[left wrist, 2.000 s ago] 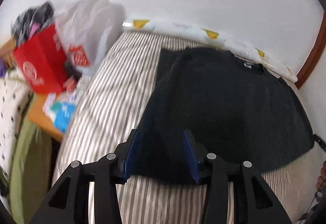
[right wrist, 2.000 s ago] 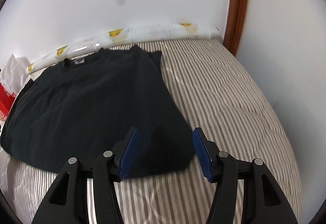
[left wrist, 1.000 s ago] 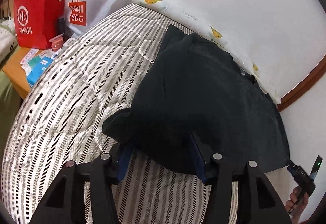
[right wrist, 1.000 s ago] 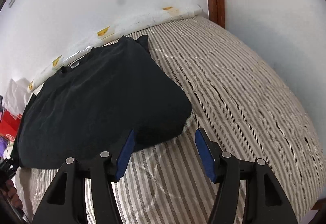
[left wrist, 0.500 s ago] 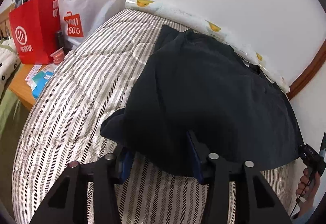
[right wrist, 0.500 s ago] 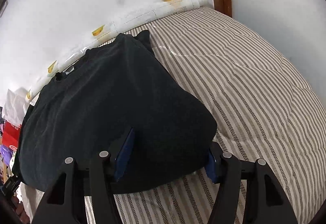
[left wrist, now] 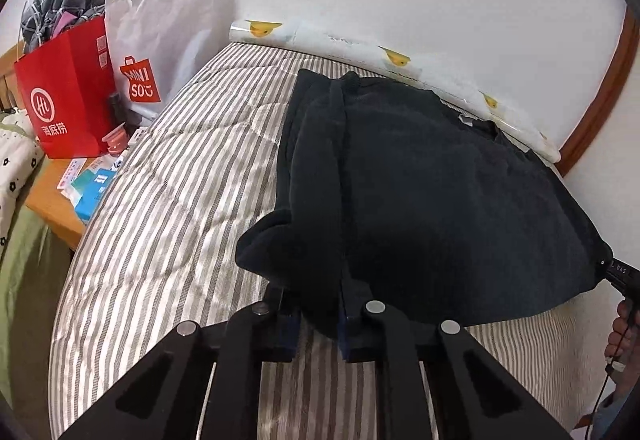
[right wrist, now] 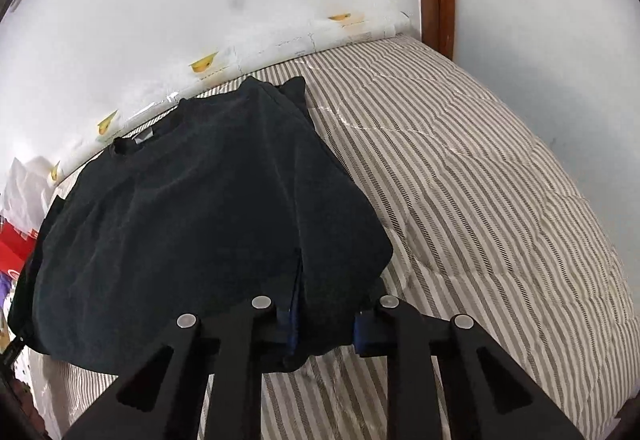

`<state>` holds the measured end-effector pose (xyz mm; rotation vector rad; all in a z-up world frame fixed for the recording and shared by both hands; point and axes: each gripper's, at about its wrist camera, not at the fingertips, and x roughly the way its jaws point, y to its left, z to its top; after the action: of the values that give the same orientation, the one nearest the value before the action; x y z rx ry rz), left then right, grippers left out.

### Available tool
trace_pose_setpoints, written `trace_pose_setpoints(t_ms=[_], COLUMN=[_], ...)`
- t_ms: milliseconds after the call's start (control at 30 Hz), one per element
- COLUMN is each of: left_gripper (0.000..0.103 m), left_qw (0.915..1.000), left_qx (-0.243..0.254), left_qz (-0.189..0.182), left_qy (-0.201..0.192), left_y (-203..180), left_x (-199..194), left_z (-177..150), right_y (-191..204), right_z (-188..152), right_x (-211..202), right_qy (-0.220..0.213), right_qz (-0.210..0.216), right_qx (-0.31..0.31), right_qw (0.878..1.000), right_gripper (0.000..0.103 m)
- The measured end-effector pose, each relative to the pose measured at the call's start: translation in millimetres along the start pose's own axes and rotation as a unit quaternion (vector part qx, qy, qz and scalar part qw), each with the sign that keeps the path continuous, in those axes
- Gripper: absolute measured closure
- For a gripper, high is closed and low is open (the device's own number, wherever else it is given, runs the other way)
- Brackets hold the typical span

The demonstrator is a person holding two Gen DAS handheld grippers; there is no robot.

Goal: Fold small clothes

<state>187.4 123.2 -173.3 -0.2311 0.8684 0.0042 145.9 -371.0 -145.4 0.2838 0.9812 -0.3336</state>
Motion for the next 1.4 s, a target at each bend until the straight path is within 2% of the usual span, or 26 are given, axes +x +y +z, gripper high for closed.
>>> trace_pose_setpoints(t_ms=[200,600,767,900,1000,1067,1233,1400], left_gripper=[0.089,0.089,0.089,0.086,0.085,0.082,0.066,0.064], left_qw=[0.9999,0.9998,0.9996,0.9989,0.9973,0.9967,0.9943,0.9918], left_qx=[0.003,0.005,-0.007,-0.022,-0.044,-0.046,-0.06,-0.079], left_qz=[-0.002,-0.015,-0.019,-0.036,-0.054,-0.062,-0.083,-0.094], left_qy=[0.01,0.015,0.017,0.022,0.024,0.024,0.03,0.036], left_y=[0.5,3.6,13.1,25.1,31.3,31.2,29.3,27.5], left_x=[-21.7,-62.1,-69.7,-71.8,-72.4,-71.9,-64.5,-54.3], left_z=[-20.3,-74.4,-86.7,-91.8,-96.8,-100.0,-106.0,-108.4], right_y=[-5.3,-36.6,-41.9,-42.8,-27.3,-17.3,20.7,80.5], right_z=[-15.8,-73.4,-81.4,-85.2,-84.4,-82.1,-74.1,-87.7], right_x=[-28.3,-76.0,-75.8,-89.3,-103.4,-113.4,-124.6,-108.5], right_qy=[-0.003,-0.006,0.0,-0.005,-0.033,-0.057,-0.079,-0.067], right_qz=[0.006,0.005,-0.001,-0.02,-0.09,-0.112,-0.059,0.033], right_qx=[-0.012,-0.025,-0.027,-0.031,-0.068,-0.086,-0.103,-0.146], right_qw=[1.0,1.0,1.0,0.999,0.993,0.988,0.99,0.986], right_gripper=[0.084,0.084,0.077,0.072,0.07,0.069,0.066,0.064])
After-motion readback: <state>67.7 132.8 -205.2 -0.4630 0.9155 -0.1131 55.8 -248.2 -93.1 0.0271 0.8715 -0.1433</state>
